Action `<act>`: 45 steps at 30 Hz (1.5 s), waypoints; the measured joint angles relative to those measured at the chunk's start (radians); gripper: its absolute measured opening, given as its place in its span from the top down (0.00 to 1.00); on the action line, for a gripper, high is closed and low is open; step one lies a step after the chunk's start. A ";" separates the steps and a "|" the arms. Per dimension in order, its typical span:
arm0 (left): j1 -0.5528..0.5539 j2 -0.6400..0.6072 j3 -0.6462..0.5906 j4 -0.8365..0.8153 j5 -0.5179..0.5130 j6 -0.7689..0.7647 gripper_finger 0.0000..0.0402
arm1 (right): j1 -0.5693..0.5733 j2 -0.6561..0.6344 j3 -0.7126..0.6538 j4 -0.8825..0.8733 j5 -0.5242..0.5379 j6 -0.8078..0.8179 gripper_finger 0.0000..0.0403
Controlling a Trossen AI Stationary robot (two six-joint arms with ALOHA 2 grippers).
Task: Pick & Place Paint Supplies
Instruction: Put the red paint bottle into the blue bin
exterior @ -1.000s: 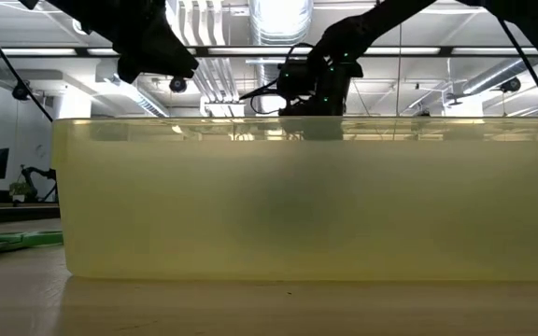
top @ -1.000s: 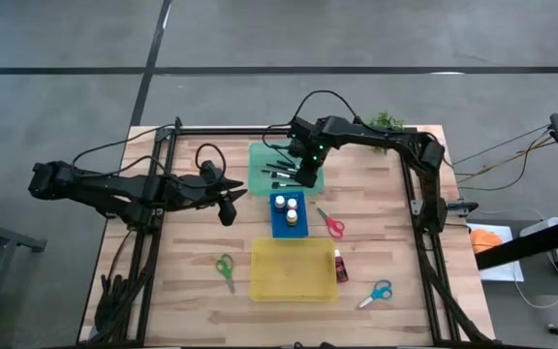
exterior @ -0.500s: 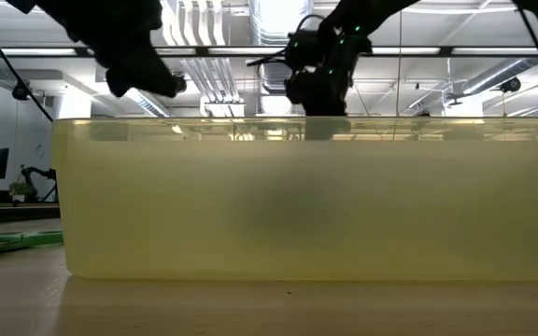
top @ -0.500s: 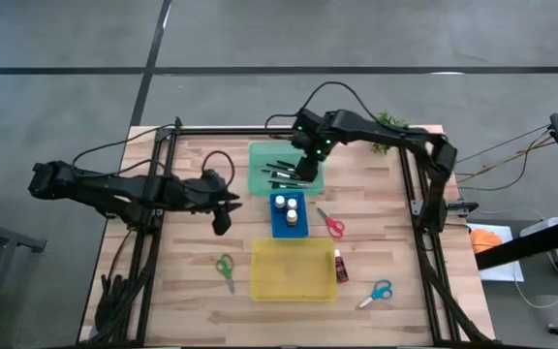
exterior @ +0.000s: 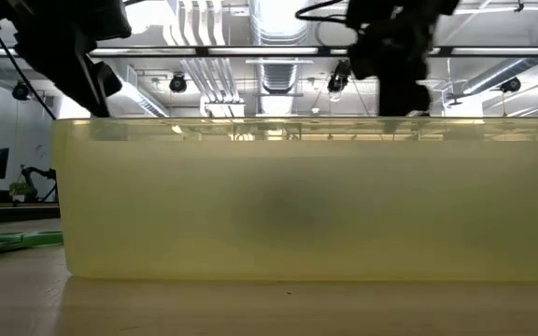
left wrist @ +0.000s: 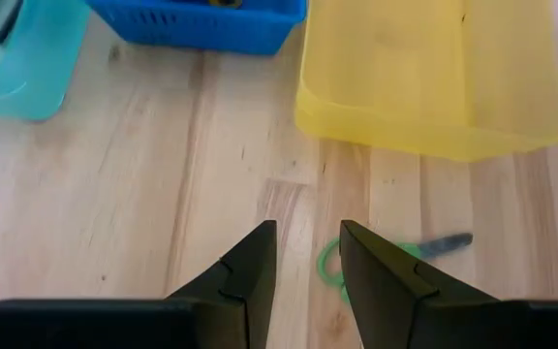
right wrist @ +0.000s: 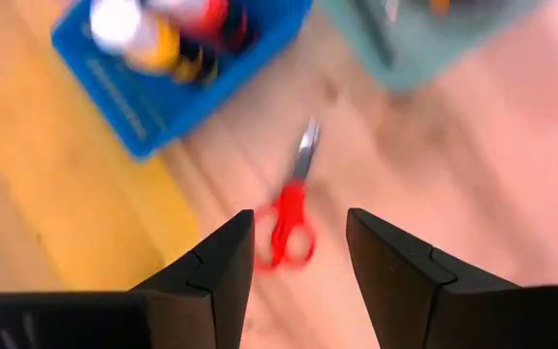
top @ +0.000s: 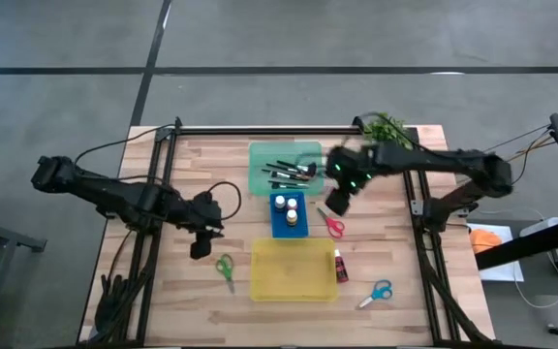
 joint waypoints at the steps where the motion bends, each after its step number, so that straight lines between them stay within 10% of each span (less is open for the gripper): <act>1: -0.004 0.000 0.000 -0.007 -0.001 -0.004 0.69 | 0.027 -0.032 -0.036 0.001 0.000 0.041 0.59; 14: -0.006 0.000 0.000 0.006 -0.082 -0.036 0.69 | 0.436 -0.258 -0.324 0.112 0.025 0.615 0.59; 45: -0.004 0.000 0.000 0.036 -0.099 -0.034 0.69 | 0.534 0.117 -0.215 0.243 0.025 0.897 0.59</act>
